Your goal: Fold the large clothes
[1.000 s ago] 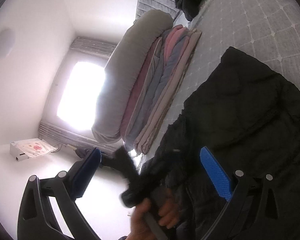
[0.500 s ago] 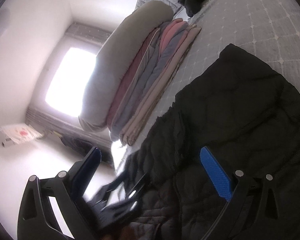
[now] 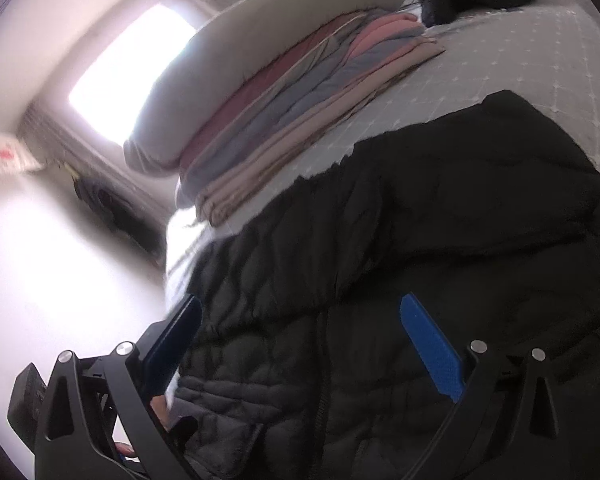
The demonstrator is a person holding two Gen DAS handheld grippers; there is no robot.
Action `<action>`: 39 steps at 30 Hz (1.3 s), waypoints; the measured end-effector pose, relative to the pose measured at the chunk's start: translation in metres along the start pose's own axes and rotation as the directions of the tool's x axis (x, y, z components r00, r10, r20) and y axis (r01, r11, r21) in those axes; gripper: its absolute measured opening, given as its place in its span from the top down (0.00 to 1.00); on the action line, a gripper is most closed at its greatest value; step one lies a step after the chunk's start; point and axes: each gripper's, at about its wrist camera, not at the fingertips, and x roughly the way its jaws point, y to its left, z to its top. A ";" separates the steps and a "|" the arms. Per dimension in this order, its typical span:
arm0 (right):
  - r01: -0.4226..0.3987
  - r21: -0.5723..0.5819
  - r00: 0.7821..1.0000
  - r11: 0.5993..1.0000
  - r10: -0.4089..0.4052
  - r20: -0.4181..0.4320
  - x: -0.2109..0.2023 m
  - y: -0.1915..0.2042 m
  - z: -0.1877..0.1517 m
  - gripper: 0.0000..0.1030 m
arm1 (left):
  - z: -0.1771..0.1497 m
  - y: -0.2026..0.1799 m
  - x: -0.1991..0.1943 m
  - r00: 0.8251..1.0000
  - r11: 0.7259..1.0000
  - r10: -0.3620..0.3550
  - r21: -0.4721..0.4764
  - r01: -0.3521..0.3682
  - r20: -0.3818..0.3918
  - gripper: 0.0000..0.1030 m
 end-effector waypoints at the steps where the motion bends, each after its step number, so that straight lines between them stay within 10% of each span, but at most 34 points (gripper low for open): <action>1: 0.004 -0.007 1.000 1.000 -0.004 -0.009 0.003 0.001 -0.002 0.07 | -0.003 0.005 0.004 1.000 1.000 -0.006 -0.023 0.005 -0.020 0.07; 33: 0.026 -0.164 0.995 0.986 -0.041 -0.089 0.027 0.034 -0.024 0.07 | -0.019 0.012 -0.016 0.997 0.996 0.061 0.059 -0.064 0.043 0.07; 39: 0.086 -0.318 0.996 0.944 -0.086 0.015 0.006 0.041 -0.021 0.07 | -0.027 0.027 -0.007 0.998 0.997 -0.061 0.051 0.061 0.005 0.07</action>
